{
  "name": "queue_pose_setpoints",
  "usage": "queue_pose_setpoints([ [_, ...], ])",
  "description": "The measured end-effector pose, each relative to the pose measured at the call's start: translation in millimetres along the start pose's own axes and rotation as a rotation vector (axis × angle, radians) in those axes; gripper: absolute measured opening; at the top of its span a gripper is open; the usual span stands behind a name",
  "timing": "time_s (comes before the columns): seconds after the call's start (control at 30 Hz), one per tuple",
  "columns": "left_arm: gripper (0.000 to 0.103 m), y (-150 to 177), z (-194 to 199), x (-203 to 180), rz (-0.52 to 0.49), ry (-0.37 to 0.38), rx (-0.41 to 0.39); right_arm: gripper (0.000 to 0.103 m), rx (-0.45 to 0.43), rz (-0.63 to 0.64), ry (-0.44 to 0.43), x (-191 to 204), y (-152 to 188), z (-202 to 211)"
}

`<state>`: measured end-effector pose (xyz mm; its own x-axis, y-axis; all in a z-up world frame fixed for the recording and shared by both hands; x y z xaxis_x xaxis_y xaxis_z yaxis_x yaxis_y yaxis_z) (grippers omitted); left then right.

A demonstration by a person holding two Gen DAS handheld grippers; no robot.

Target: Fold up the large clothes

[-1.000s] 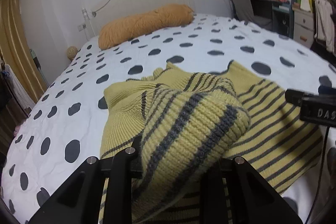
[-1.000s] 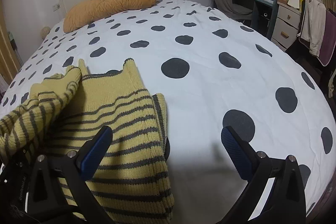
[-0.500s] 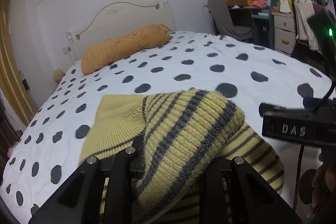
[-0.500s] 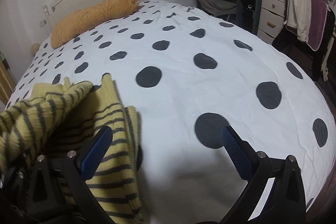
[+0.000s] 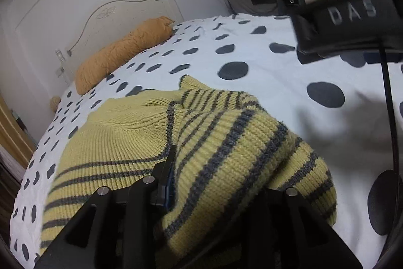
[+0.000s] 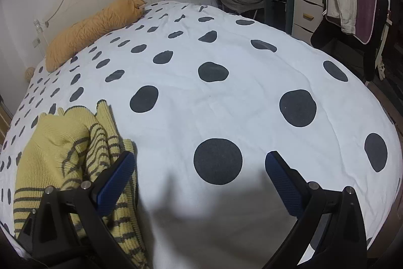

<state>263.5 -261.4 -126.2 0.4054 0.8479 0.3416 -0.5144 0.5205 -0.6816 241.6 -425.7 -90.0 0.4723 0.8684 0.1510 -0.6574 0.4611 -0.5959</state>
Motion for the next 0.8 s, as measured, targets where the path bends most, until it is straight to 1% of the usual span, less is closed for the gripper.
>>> queue_pose_setpoints([
  [0.03,0.044,1,6,3,0.002,0.002,-0.006,0.103,-0.008,0.006,-0.006,1,0,2],
  [0.07,0.055,2,11,4,0.002,0.000,-0.009,0.103,-0.019,0.016,-0.012,2,0,6],
  [0.1,0.064,4,18,6,0.001,-0.008,-0.016,0.103,-0.027,0.021,-0.020,3,0,9],
  [0.17,0.065,7,33,10,-0.003,-0.003,-0.031,0.103,-0.040,0.028,-0.067,3,4,18],
  [0.23,0.067,13,58,24,0.010,0.011,-0.037,0.103,-0.062,0.031,-0.093,1,11,30],
  [0.27,0.068,19,74,37,0.032,0.019,-0.045,0.103,-0.084,0.034,-0.111,0,17,41],
  [0.3,0.073,28,99,58,0.077,0.028,-0.072,0.103,-0.102,0.035,-0.125,-1,23,49],
  [0.33,0.077,35,114,73,0.106,0.028,-0.096,0.103,-0.127,0.035,-0.143,-2,31,62],
  [0.37,0.087,44,134,95,0.141,0.018,-0.129,0.103,-0.144,0.033,-0.164,-1,40,72],
  [0.4,0.091,55,152,119,0.181,-0.004,-0.160,0.103,-0.153,0.031,-0.193,1,49,81],
  [0.47,0.091,76,177,170,0.271,-0.022,-0.209,0.103,-0.163,0.042,-0.300,18,78,99],
  [0.53,0.091,89,184,209,0.330,-0.057,-0.213,0.103,-0.121,0.080,-0.415,44,108,104],
  [0.57,0.091,96,185,225,0.353,-0.077,-0.202,0.103,-0.062,0.095,-0.501,64,127,100],
  [0.6,0.091,103,184,241,0.383,-0.083,-0.186,0.103,-0.012,0.098,-0.558,81,138,94],
  [0.67,0.091,112,181,259,0.429,-0.067,-0.160,0.103,0.083,0.132,-0.639,119,154,77],
  [0.77,0.091,126,175,269,0.479,-0.021,-0.132,0.103,0.122,0.176,-0.645,164,156,54],
  [0.8,0.091,131,172,270,0.484,-0.009,-0.127,0.103,0.131,0.192,-0.632,176,155,47],
])
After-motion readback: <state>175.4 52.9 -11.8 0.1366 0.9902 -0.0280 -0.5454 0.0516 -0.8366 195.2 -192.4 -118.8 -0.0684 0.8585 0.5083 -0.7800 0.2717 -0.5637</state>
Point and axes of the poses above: each gripper's, at about its wrist camera, not at the fingertips, and z roughly against the way its jaws point, x to its left, y to its underside, the point moved 2 cm from there along -z, roughly the way its jaws point, and after that the axes turned 5 degrees about x, right-handed, at the moved point
